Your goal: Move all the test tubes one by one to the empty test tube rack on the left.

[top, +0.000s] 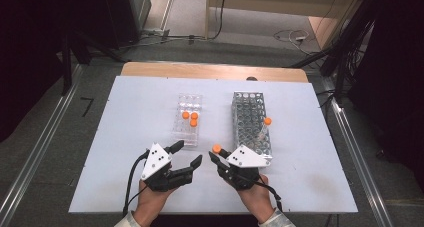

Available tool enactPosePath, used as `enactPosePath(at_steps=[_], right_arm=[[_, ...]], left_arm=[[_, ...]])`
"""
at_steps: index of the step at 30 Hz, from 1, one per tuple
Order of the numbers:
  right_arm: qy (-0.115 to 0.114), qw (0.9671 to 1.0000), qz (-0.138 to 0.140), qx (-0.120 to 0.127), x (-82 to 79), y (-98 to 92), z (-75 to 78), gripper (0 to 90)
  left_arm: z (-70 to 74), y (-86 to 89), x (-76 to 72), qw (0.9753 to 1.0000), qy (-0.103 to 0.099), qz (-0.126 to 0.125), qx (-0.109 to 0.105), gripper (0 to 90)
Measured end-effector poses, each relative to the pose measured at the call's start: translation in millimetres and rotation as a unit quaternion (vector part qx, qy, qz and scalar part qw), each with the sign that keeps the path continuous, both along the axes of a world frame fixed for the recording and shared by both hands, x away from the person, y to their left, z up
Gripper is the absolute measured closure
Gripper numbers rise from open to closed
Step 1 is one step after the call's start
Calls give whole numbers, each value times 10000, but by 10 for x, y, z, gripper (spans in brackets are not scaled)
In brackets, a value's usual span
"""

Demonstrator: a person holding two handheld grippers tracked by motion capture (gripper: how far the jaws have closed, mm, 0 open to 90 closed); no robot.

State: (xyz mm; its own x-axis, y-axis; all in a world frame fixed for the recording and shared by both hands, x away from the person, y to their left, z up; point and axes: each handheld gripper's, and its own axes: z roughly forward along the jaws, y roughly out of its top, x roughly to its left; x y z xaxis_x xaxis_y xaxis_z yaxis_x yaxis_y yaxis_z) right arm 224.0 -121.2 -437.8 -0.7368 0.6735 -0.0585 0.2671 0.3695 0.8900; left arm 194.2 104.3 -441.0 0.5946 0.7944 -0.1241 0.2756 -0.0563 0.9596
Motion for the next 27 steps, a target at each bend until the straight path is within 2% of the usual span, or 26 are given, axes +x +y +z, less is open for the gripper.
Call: enactPosePath(at_steps=[5, 13, 27], right_arm=[[23, 10000, 55, -30, -12, 50, -14, 718], [29, 9997, 206, -93, -36, 134, -40, 718], [59, 9992, 371, -162, -87, 248, -67, 718]], left_arm=[[37, -28, -31, 9998, -100, -143, -34, 354], [51, -94, -65, 9989, -185, -430, 36, 439], [44, -118, -67, 9984, -219, -521, 101, 560]])
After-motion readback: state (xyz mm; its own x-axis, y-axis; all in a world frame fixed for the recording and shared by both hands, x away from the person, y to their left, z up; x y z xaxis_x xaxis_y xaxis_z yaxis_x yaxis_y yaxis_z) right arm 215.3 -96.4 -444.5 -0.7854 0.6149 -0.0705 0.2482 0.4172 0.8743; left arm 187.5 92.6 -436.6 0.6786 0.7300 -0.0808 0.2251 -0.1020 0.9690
